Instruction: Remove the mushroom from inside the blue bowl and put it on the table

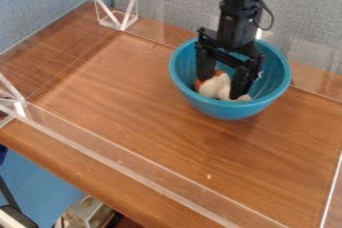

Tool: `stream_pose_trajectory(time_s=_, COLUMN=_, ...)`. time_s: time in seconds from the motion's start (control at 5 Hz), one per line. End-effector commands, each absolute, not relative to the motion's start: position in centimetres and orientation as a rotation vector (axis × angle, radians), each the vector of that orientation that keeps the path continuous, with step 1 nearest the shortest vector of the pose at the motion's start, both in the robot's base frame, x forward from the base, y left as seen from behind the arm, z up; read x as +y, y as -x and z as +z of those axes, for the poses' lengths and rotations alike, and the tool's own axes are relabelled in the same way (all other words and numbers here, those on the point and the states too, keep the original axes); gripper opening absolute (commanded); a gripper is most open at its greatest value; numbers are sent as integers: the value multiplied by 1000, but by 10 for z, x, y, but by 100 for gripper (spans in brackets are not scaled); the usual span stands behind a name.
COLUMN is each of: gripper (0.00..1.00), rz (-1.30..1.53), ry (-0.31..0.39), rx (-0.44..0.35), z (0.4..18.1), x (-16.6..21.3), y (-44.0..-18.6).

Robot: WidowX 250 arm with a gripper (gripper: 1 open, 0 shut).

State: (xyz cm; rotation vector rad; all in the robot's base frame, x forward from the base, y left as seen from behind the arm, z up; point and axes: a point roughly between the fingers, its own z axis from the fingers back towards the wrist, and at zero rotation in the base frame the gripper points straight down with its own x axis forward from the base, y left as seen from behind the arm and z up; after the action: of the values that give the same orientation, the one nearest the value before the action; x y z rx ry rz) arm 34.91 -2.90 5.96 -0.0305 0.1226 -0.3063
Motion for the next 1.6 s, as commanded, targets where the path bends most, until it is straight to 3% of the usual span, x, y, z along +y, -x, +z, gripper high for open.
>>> stream_pose_trajectory(time_s=0.0, gripper=100, rz=-358, ry=35, rx=73, z=63, x=-29, y=-363)
stream_pose_trajectory(time_s=0.2, gripper=100, rz=-380, ry=43, rx=81, z=53, x=-27, y=-367)
stream_pose_trajectory(time_s=0.4, gripper=0, rz=-407, ry=50, rx=86, z=43, x=-25, y=-370)
stream_pose_trajectory(time_s=0.6, gripper=0, rz=-429, ry=59, rx=88, z=36, x=-22, y=-372)
stream_pose_trajectory(time_s=1.4, gripper=0, rz=-475, ry=84, rx=86, z=42, x=-27, y=-363)
